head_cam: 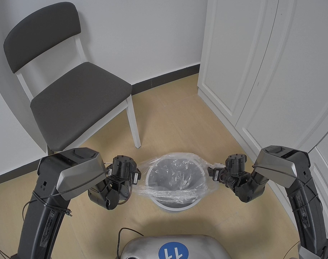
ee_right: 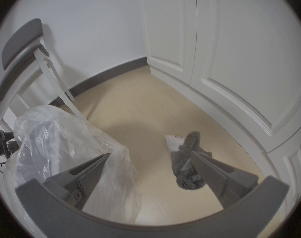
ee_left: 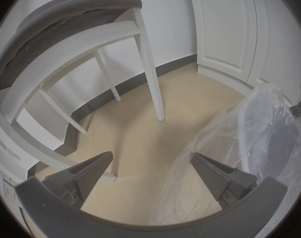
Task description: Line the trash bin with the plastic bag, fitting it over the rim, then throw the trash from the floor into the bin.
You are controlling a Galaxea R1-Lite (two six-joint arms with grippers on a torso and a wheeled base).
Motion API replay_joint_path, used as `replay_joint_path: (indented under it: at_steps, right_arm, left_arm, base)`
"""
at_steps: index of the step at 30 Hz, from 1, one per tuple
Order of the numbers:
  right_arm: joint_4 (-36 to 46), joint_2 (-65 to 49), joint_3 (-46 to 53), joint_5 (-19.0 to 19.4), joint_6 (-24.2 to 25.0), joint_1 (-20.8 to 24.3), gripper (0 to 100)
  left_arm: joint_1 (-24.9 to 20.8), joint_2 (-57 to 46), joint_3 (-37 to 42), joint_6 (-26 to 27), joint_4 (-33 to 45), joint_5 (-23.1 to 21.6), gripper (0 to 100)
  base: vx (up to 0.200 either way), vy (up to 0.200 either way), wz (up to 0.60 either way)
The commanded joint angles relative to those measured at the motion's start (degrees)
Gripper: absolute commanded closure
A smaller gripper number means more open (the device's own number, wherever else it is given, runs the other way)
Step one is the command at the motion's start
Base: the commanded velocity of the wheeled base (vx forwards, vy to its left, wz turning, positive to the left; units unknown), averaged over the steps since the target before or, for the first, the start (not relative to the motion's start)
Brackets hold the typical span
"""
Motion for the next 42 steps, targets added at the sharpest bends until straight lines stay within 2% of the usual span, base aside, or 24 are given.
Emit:
replay_joint_path:
  at_steps: [1, 7, 19, 23, 33, 37, 42]
  right_arm:
    - [4.55, -3.36, 0.30, -0.39, -0.17, -1.00, 0]
    - [4.90, -3.98, 1.44, -0.47, -0.52, -1.00, 0]
    - [3.84, -11.36, 11.37, -0.47, -8.08, -0.47, 0]
    - [1.73, -14.52, 14.71, -0.47, -8.95, 0.15, 0]
    - [-0.37, -17.43, 19.81, -0.39, -8.69, 6.92, 0]
    - [-2.48, -14.70, 19.64, -0.30, -7.90, 10.34, 0]
    - [-5.03, -11.36, 19.64, -0.56, -8.16, 12.01, 0]
  left_arm:
    - [0.51, -1.02, 1.39, -0.01, 1.95, 0.01, 0]
    - [0.69, -1.81, 2.53, 0.08, 2.57, 0.01, 0]
    - [0.60, -6.65, 7.89, 0.61, 2.39, -0.43, 0]
    - [0.16, -9.28, 10.44, 0.87, 2.04, -0.69, 0]
    - [-1.16, -12.18, 12.81, 0.96, 1.78, -0.61, 0]
    - [-1.33, -12.80, 13.17, 0.96, 1.42, -0.61, 0]
    - [-3.44, -14.73, 15.36, 0.87, 0.63, -0.61, 0]
  base:
    - [0.000, 0.000, 0.00]
    - [0.000, 0.000, 0.00]
    - [0.000, 0.000, 0.00]
    - [0.000, 0.000, 0.00]
    - [0.000, 0.000, 0.00]
    - [0.000, 0.000, 0.00]
    - [0.000, 0.000, 0.00]
